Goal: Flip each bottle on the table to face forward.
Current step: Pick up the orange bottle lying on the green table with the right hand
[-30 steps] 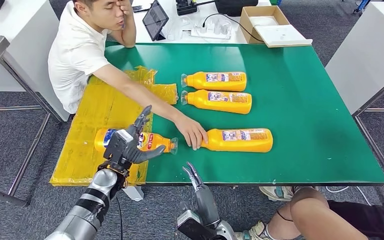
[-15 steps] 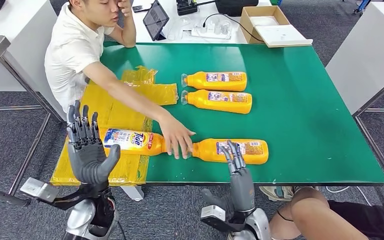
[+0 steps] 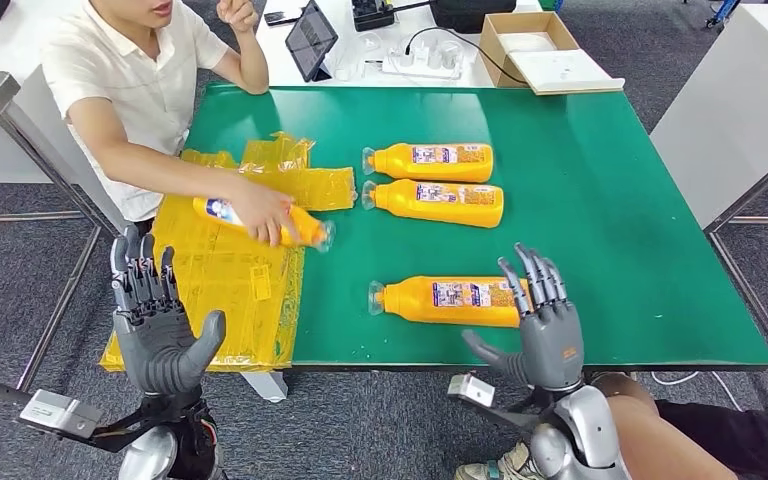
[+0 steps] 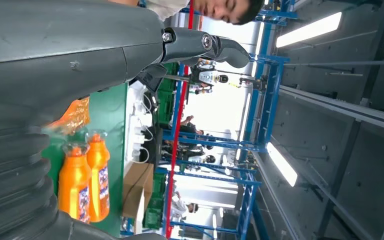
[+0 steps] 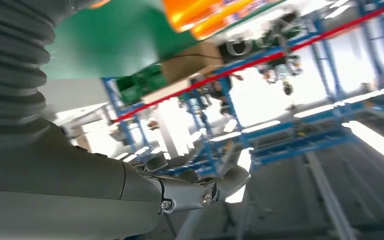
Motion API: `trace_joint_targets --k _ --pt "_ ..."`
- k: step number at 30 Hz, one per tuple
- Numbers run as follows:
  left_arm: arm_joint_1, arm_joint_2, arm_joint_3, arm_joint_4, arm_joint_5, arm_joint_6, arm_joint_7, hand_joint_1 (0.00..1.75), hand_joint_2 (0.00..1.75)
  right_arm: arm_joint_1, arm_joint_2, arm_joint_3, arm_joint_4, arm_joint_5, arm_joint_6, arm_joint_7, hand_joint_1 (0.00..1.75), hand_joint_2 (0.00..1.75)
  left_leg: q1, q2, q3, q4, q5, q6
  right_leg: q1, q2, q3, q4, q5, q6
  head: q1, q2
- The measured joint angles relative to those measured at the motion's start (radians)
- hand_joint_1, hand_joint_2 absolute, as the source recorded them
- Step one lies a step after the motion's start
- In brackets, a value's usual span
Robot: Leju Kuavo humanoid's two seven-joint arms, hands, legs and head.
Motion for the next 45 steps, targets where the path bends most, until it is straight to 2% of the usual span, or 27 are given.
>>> trace_joint_targets --k 7,20,25,33,37,45 --pt "0.000 0.000 0.001 0.000 -0.011 0.010 0.000 0.00 1.75 -0.040 -0.048 -0.022 0.084 -0.023 0.026 0.003 0.00 1.75 0.000 0.000 0.000 0.000 0.000 0.000 0.000 0.000 0.000 0.000 0.000 0.000 -0.001 0.000" --pt "0.000 0.000 0.001 0.000 -0.012 0.011 0.000 0.00 1.75 -0.052 -0.059 -0.023 0.126 -0.024 0.029 0.002 0.00 1.75 0.000 0.000 -0.001 0.000 0.000 0.000 0.000 0.000 0.000 0.000 0.000 0.000 0.000 0.000" --pt "-0.003 0.000 0.000 0.002 -0.045 0.030 -0.001 0.00 1.75 -0.063 -0.061 -0.023 0.150 -0.030 0.062 0.015 0.00 1.75 0.000 0.000 -0.001 0.000 0.000 0.000 0.000 0.000 -0.001 0.000 0.000 0.000 0.000 0.000" --pt "-0.025 0.000 -0.023 0.027 -0.080 0.046 0.010 0.00 1.75 -0.136 -0.064 -0.027 0.327 -0.052 0.131 0.036 0.00 1.75 0.000 0.000 0.000 0.000 0.000 0.000 0.000 0.000 0.000 0.000 0.000 0.000 0.000 0.000" --pt "-0.039 0.001 -0.043 0.048 -0.076 0.042 0.041 0.00 1.75 -0.171 -0.064 -0.027 0.433 -0.037 0.175 0.068 0.00 1.75 0.000 0.000 -0.001 0.000 0.000 0.000 0.000 0.000 0.000 0.000 0.000 0.000 0.000 0.000" --pt "-0.063 0.001 -0.068 0.085 -0.071 0.034 0.074 0.00 1.75 -0.260 -0.059 -0.015 0.594 0.000 0.190 0.116 0.00 1.75 0.000 0.000 0.000 0.000 0.000 0.000 0.001 0.000 -0.001 0.000 0.000 0.000 0.000 0.000"
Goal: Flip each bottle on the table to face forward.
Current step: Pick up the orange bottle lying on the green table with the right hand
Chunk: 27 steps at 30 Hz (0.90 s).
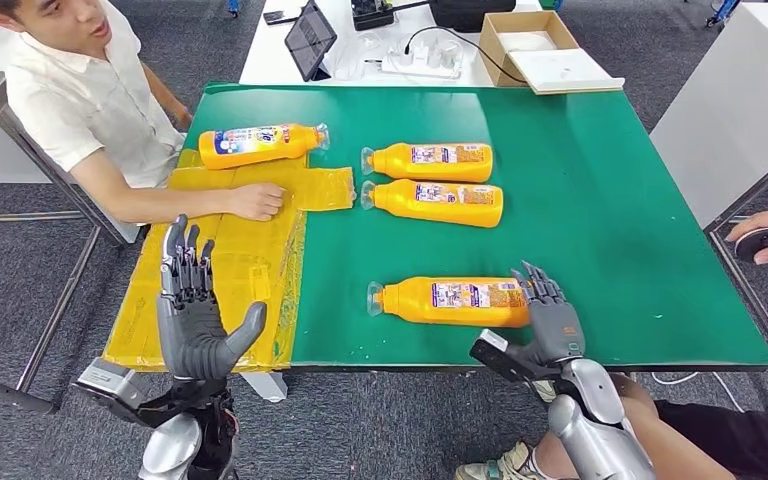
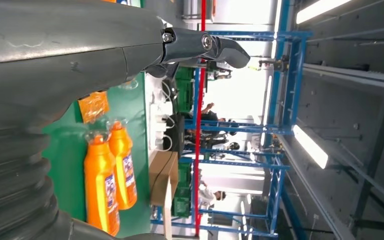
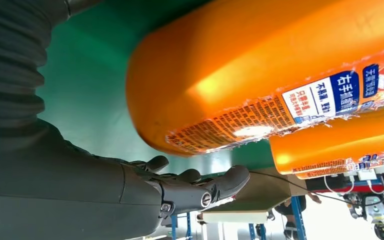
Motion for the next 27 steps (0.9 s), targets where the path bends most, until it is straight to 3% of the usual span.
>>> trace_joint_targets --k 22,23,26,27 --pt "-0.024 0.000 -0.023 0.049 0.031 -0.019 0.016 0.00 1.75 -0.127 0.028 0.037 0.167 0.011 0.028 0.004 0.00 1.75 0.000 0.001 0.004 0.000 0.000 0.000 0.000 0.000 0.004 0.000 0.000 0.000 0.000 0.000" --pt "-0.026 0.000 -0.024 0.051 0.033 -0.021 0.017 0.00 1.75 -0.136 0.032 0.039 0.180 0.008 0.035 0.003 0.14 1.75 0.000 0.001 0.004 0.000 0.000 0.000 0.000 0.000 0.004 0.000 0.000 0.000 0.000 0.000" --pt "-0.036 0.000 -0.029 0.058 0.040 -0.027 0.020 0.00 1.75 -0.169 0.040 0.045 0.223 -0.016 0.116 0.002 1.43 1.75 0.000 0.002 0.005 0.000 0.000 0.000 0.000 0.000 0.004 0.000 0.000 0.000 0.000 0.000" --pt "-0.039 0.000 -0.031 0.061 0.044 -0.029 0.022 0.00 1.75 -0.182 0.041 0.048 0.239 -0.025 0.158 0.003 1.72 1.75 0.000 0.002 0.006 0.000 0.000 0.000 0.000 0.001 0.005 0.000 0.000 0.000 0.000 0.000"
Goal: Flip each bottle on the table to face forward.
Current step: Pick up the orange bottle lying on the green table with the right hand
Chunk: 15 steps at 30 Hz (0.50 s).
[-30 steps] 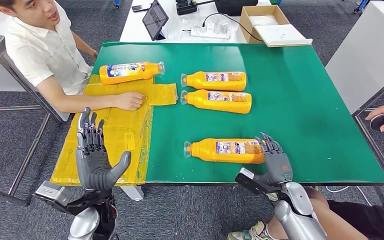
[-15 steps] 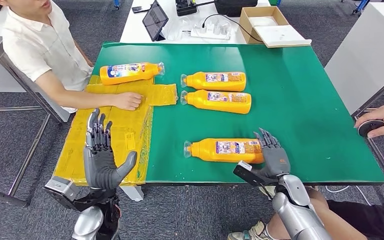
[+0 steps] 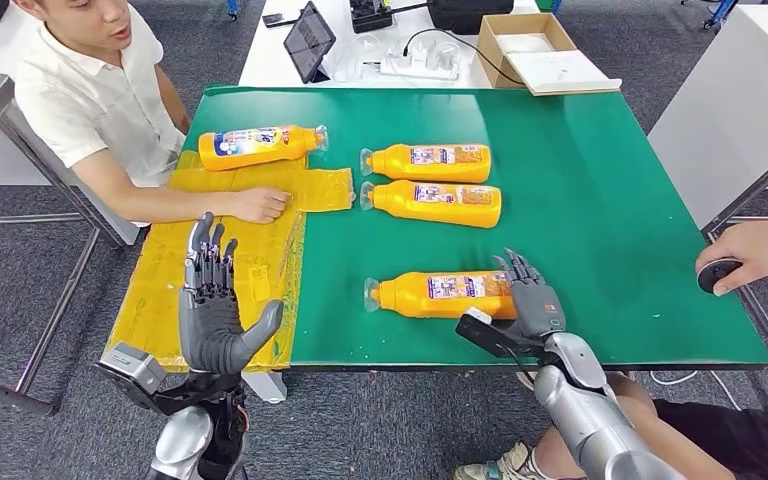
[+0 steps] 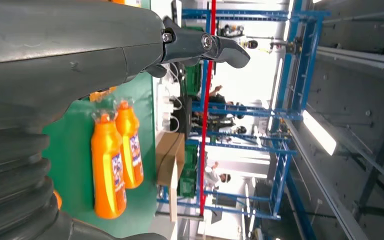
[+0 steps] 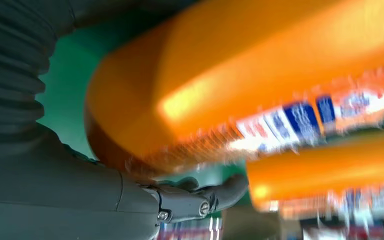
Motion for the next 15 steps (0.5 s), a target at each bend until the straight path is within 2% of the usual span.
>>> trace_joint_targets --k 3,5,15 --pt "-0.012 0.000 -0.008 0.009 0.006 -0.005 0.006 0.00 1.75 -0.041 -0.003 0.021 0.045 -0.013 0.119 0.004 1.75 1.75 0.000 0.002 0.005 0.000 -0.001 0.000 0.000 0.002 0.004 -0.001 0.000 0.000 0.000 0.000" --pt "-0.019 0.000 -0.012 0.015 0.010 -0.010 0.010 0.00 1.75 -0.066 -0.006 0.037 0.069 -0.014 0.159 0.011 1.75 1.75 0.000 0.004 0.008 0.000 -0.003 0.000 0.000 0.004 0.006 -0.001 0.000 0.000 0.000 0.000" --pt "-0.028 0.001 -0.019 0.031 0.026 -0.015 0.019 0.00 1.75 -0.123 -0.009 0.083 0.127 -0.011 0.189 0.036 1.75 1.75 0.000 0.004 0.014 0.000 -0.002 0.000 0.001 0.005 0.012 -0.001 0.000 0.000 0.000 0.000"
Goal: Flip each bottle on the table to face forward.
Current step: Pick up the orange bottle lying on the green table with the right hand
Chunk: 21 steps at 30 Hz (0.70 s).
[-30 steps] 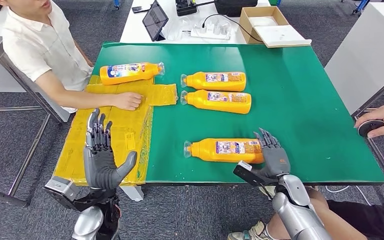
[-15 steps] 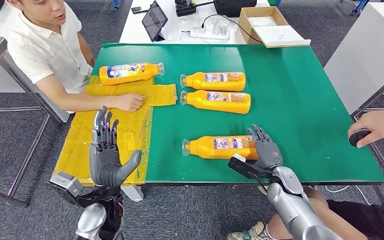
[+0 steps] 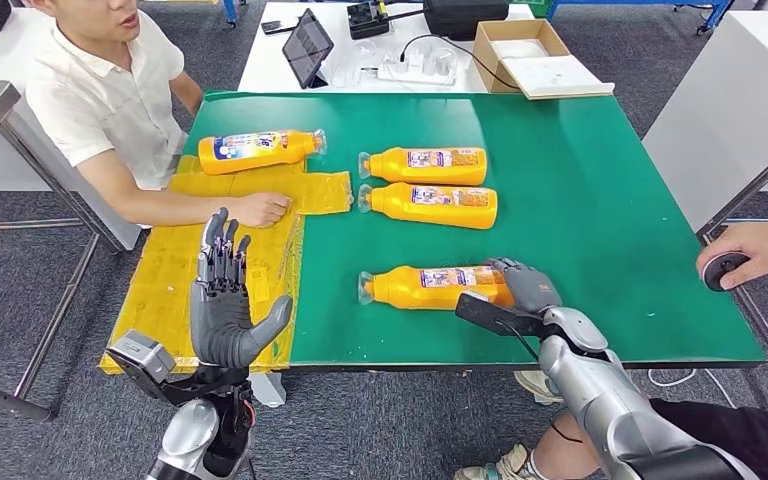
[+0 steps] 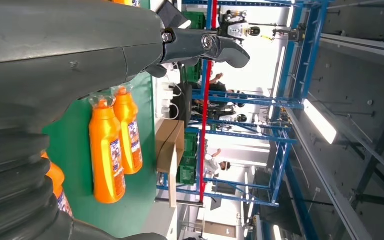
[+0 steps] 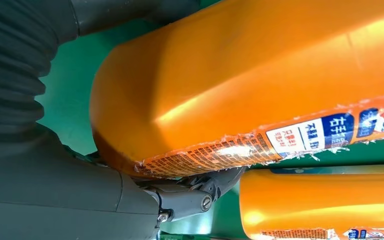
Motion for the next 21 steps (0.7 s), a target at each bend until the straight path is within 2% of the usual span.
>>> trace_joint_targets --k 11,15,21 --pt "-0.001 0.000 0.000 0.005 0.003 0.000 0.000 0.00 1.75 -0.006 0.000 0.005 0.011 -0.023 0.001 -0.019 1.75 1.75 0.000 0.000 0.000 0.000 0.000 0.000 0.000 0.000 0.000 0.000 0.000 0.000 0.000 0.000" --pt "-0.001 0.001 0.000 0.005 0.013 0.000 -0.005 0.00 1.75 0.010 0.002 0.001 0.011 -0.090 -0.029 -0.121 1.75 1.75 0.000 0.000 -0.001 0.000 0.000 0.000 0.000 0.000 0.000 0.000 0.000 0.000 0.000 0.000" --pt "0.020 -0.003 0.004 -0.009 0.055 0.047 -0.038 0.00 1.75 0.098 0.033 -0.024 -0.049 -0.230 -0.187 -0.266 1.75 1.75 0.001 -0.001 -0.005 0.000 0.000 0.000 0.001 -0.001 -0.003 0.001 0.000 0.000 0.000 0.000"
